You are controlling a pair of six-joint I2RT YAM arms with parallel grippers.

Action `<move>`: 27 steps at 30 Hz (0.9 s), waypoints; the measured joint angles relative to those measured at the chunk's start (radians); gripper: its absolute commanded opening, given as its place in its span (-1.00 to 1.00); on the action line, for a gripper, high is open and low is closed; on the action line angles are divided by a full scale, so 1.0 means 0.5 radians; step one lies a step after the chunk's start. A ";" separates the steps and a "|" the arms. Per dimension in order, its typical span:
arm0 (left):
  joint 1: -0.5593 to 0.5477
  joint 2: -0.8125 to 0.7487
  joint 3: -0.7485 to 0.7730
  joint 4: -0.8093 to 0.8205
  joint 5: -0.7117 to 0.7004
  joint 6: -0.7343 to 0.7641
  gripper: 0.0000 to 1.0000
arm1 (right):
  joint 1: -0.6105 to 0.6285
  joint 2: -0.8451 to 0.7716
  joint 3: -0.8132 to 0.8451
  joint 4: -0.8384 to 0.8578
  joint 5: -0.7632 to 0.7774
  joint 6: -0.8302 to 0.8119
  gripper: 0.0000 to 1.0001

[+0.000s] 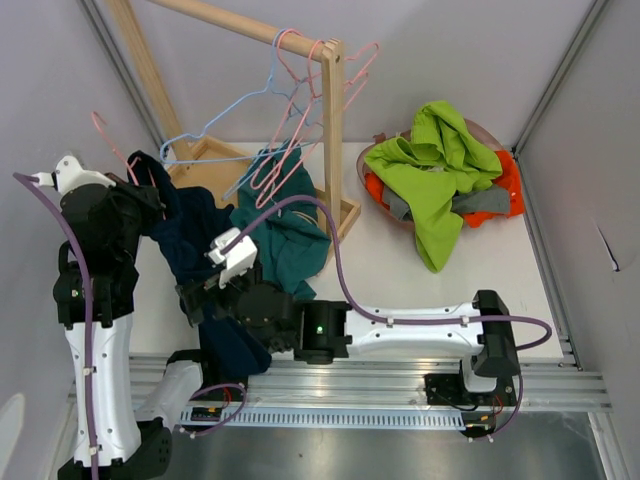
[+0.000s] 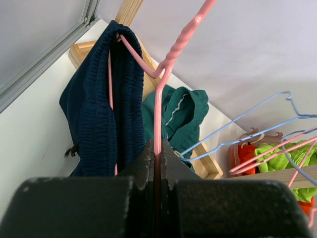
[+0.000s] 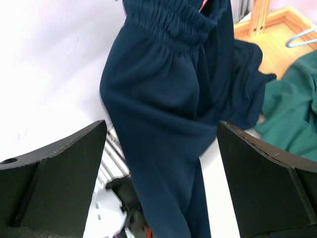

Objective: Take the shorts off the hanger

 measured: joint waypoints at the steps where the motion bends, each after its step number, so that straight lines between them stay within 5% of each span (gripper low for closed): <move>1: 0.000 -0.002 0.000 0.008 -0.001 0.001 -1.00 | -0.016 0.029 0.034 0.005 -0.011 0.008 0.99; 9: 0.000 -0.001 0.004 0.021 -0.002 0.002 -1.00 | -0.089 0.248 0.163 -0.005 -0.096 0.065 0.87; 10: 0.000 0.003 0.011 0.019 0.003 0.002 -1.00 | -0.095 0.269 0.164 -0.007 -0.117 0.081 0.35; 12: 0.000 0.016 0.038 0.017 0.015 0.002 -1.00 | -0.106 0.314 0.164 -0.009 -0.150 0.109 -0.29; 13: 0.000 0.021 0.050 0.014 0.021 0.002 -1.00 | -0.116 0.339 0.163 -0.007 -0.180 0.134 -0.99; 20: -0.001 0.076 0.153 -0.027 0.027 0.055 -1.00 | -0.147 0.365 0.034 0.048 -0.233 0.250 -1.00; 27: -0.051 0.227 0.332 -0.173 -0.098 0.207 -1.00 | 0.136 -0.034 -0.423 -0.059 0.121 0.415 -1.00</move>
